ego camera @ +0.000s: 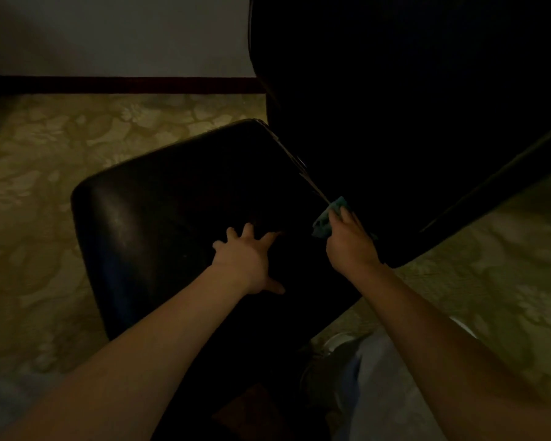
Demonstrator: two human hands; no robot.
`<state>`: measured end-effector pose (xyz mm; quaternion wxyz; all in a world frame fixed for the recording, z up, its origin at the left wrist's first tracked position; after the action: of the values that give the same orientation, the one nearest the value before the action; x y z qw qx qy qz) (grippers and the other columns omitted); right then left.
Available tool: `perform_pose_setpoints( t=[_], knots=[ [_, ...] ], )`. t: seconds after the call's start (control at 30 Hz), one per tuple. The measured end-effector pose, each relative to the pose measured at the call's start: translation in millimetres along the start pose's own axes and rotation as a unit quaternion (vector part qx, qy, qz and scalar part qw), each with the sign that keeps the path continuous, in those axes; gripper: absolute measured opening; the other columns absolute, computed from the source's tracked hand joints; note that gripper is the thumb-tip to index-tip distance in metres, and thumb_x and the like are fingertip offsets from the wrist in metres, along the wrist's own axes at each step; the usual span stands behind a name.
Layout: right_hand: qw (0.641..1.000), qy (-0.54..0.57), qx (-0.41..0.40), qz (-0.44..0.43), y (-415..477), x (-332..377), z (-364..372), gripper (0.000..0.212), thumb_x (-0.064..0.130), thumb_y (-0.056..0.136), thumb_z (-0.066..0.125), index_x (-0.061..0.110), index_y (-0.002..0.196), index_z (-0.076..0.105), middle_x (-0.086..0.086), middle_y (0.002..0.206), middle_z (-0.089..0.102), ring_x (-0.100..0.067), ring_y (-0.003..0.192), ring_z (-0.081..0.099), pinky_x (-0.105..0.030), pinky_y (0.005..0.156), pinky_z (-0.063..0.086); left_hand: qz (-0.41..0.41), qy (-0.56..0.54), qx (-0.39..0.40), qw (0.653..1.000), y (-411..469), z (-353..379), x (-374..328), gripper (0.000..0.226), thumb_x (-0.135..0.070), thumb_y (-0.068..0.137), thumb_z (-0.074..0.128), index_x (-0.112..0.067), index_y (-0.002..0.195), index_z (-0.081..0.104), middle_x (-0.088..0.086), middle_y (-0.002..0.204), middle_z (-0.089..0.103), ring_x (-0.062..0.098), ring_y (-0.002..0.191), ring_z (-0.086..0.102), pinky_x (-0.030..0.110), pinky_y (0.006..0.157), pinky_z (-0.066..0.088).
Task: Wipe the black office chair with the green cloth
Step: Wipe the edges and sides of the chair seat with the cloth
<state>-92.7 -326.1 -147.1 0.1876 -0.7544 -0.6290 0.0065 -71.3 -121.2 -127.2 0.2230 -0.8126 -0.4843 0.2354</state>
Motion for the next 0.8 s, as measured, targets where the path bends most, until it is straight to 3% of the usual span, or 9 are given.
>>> perform_pose_setpoints(
  t=[0.1, 0.23, 0.3, 0.67, 0.8],
  knots=[
    [1.0, -0.002, -0.01, 0.003, -12.0, -15.3, 4.4, 0.064, 0.016, 0.102, 0.041, 0.012, 0.155, 0.006, -0.01, 0.162, 0.0, -0.028, 0.149, 0.003, -0.039, 0.119, 0.012, 0.028, 0.034, -0.053, 0.998, 4.8, -17.1, 12.9, 0.111, -0.072, 0.068, 0.072, -0.037, 0.155, 0.012, 0.013, 0.155, 0.019, 0.043, 0.14, 0.023, 0.065, 0.109, 0.029],
    [1.0, 0.003, -0.016, 0.018, -15.2, -15.7, 6.6, 0.064, 0.016, 0.1, 0.041, 0.011, 0.155, 0.008, -0.011, 0.162, 0.003, -0.029, 0.148, 0.006, -0.038, 0.119, 0.012, 0.033, -0.022, -0.029, 0.999, 13.0, -18.4, 50.7, 0.125, -0.069, 0.067, 0.075, -0.042, 0.155, -0.009, 0.007, 0.163, -0.021, 0.04, 0.149, -0.018, 0.076, 0.111, 0.001],
    [1.0, 0.006, -0.014, 0.016, -8.8, -10.5, 4.5, 0.064, 0.016, 0.1, 0.042, 0.009, 0.154, 0.009, -0.011, 0.161, 0.005, -0.028, 0.148, 0.006, -0.038, 0.119, 0.011, 0.041, -0.049, -0.006, 0.998, 13.8, -14.2, 55.6, 0.124, -0.066, 0.069, 0.075, -0.044, 0.153, -0.014, 0.003, 0.161, -0.029, 0.037, 0.147, -0.026, 0.075, 0.111, -0.004],
    [1.0, 0.016, 0.018, -0.004, 33.7, 16.2, -8.6, 0.065, 0.019, 0.103, 0.04, 0.009, 0.155, 0.002, -0.011, 0.162, -0.003, -0.027, 0.149, -0.001, -0.04, 0.121, 0.009, 0.023, -0.056, 0.024, 0.998, 19.2, -18.9, 46.1, 0.124, -0.065, 0.071, 0.075, -0.044, 0.153, -0.015, 0.004, 0.161, -0.029, 0.039, 0.146, -0.027, 0.076, 0.111, -0.002],
    [0.998, -0.053, -0.007, -0.027, 19.8, -5.0, 4.2, 0.057, 0.023, 0.104, 0.036, 0.007, 0.154, 0.014, -0.012, 0.162, -0.001, -0.028, 0.149, -0.002, -0.04, 0.121, 0.005, 0.028, -0.068, 0.021, 0.997, 19.8, -18.6, 48.8, 0.122, -0.062, 0.072, 0.075, -0.044, 0.153, -0.014, 0.003, 0.162, -0.028, 0.039, 0.146, -0.026, 0.076, 0.111, -0.002]
  ],
)
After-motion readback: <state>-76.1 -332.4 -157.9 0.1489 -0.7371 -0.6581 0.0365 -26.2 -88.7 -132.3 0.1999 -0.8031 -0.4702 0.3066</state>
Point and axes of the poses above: each hand's wrist, its own y-axis towards the middle knuckle, its own z-axis out of the palm, x = y × z, the point moved 2 cm from there along y, towards the middle knuckle
